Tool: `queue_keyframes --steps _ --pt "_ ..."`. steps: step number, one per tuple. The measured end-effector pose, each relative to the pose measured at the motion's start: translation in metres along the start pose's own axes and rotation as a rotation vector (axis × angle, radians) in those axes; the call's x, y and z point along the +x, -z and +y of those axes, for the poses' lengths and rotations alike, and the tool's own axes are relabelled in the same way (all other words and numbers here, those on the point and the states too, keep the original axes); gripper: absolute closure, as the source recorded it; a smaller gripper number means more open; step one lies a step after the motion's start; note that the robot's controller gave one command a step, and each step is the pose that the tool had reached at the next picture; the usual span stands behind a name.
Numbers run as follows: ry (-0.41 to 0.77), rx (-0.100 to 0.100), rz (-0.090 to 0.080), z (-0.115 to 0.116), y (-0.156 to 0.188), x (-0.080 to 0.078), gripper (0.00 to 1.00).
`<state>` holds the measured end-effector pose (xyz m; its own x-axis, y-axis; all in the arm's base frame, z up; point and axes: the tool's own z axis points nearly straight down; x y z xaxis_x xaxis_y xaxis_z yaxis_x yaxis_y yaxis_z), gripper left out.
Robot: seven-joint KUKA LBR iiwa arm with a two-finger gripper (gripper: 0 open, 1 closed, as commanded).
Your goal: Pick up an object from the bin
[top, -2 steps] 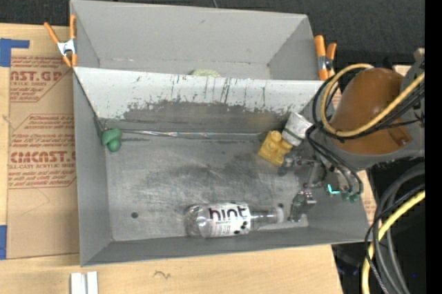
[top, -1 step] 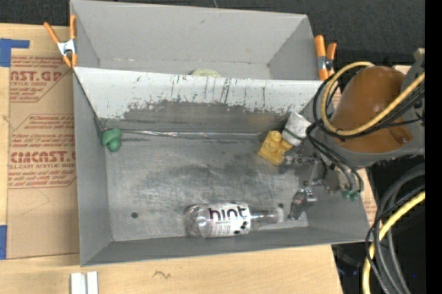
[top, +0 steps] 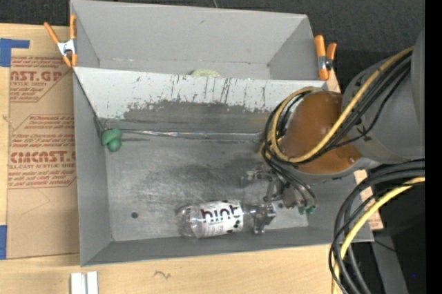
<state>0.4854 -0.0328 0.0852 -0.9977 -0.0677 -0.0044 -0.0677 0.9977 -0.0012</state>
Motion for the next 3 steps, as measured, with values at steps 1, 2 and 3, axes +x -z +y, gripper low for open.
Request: queue_keyframes --steps 1,2,3 --pt "0.047 -0.001 0.006 0.018 0.004 -0.004 0.0" --pt "-0.038 -0.003 0.005 0.056 0.014 0.002 0.0" --pt "-0.077 -0.001 -0.001 -0.029 -0.014 0.003 0.0"
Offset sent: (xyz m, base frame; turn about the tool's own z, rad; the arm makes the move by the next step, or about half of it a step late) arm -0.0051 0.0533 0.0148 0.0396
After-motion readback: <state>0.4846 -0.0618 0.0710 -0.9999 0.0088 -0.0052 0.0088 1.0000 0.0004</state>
